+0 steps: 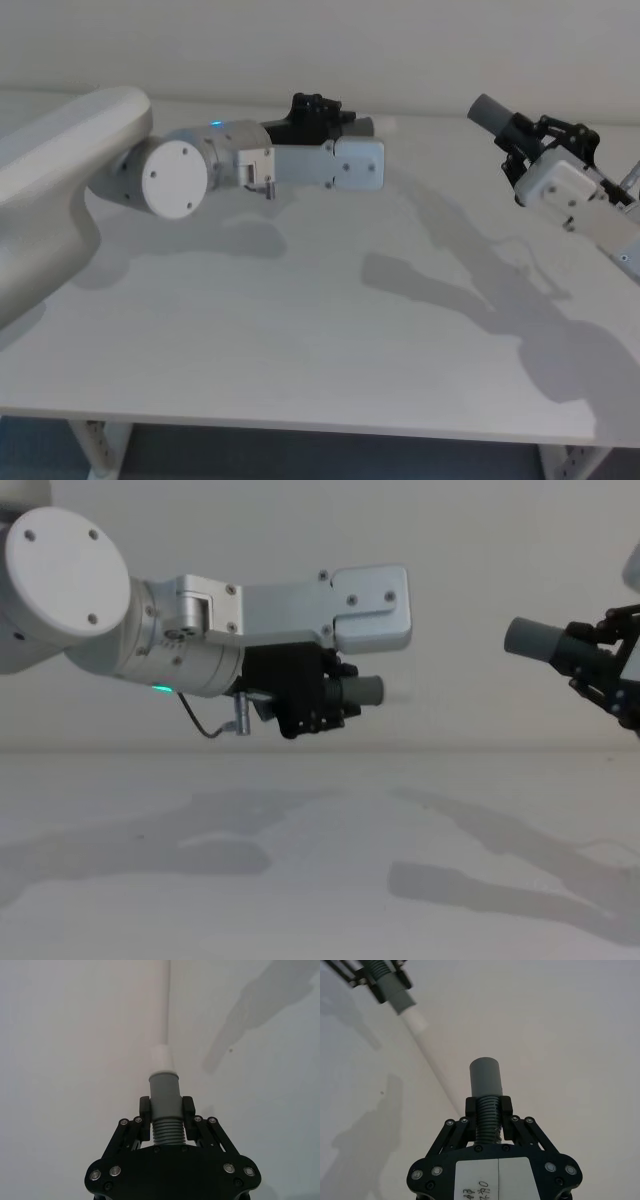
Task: Use both hands to pick up one end of the pipe from the table, align the ends, and insert them.
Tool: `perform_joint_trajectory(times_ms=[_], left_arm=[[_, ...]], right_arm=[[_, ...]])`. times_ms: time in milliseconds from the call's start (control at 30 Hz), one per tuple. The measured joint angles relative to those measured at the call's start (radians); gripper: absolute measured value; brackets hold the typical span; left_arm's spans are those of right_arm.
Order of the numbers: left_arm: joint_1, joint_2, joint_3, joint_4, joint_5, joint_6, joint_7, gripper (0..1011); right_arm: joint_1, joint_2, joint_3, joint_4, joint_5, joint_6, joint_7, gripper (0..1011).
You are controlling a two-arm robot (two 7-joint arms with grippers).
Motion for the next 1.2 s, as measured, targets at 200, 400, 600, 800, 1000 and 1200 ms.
perform_joint_trajectory(times_ms=[200,400,600,800,1000,1200], left_arm=[[-0.023,0.021,0.038,-0.005,0.091,-0.064,0.031,368],[-0.047,0.041,0.075,-0.009,0.183,-0.122,0.067,368],[-0.071,0.058,0.109,-0.013,0.282,-0.177,0.111,368],[-0.094,0.073,0.139,-0.015,0.368,-0.218,0.151,368],[-0.113,0.086,0.162,-0.019,0.442,-0.254,0.183,368],[-0.124,0.094,0.177,-0.021,0.486,-0.276,0.203,368]], right_arm=[[0.017,0.035,-0.020,0.011,-0.066,-0.058,0.010,274],[0.033,0.057,-0.035,0.017,-0.114,-0.089,0.024,274],[0.043,0.053,-0.041,0.031,-0.130,-0.108,0.030,274],[0.061,0.024,-0.045,0.059,-0.128,-0.132,0.030,274],[0.080,-0.001,-0.052,0.085,-0.124,-0.149,0.037,274],[0.094,-0.015,-0.060,0.099,-0.124,-0.155,0.055,274]])
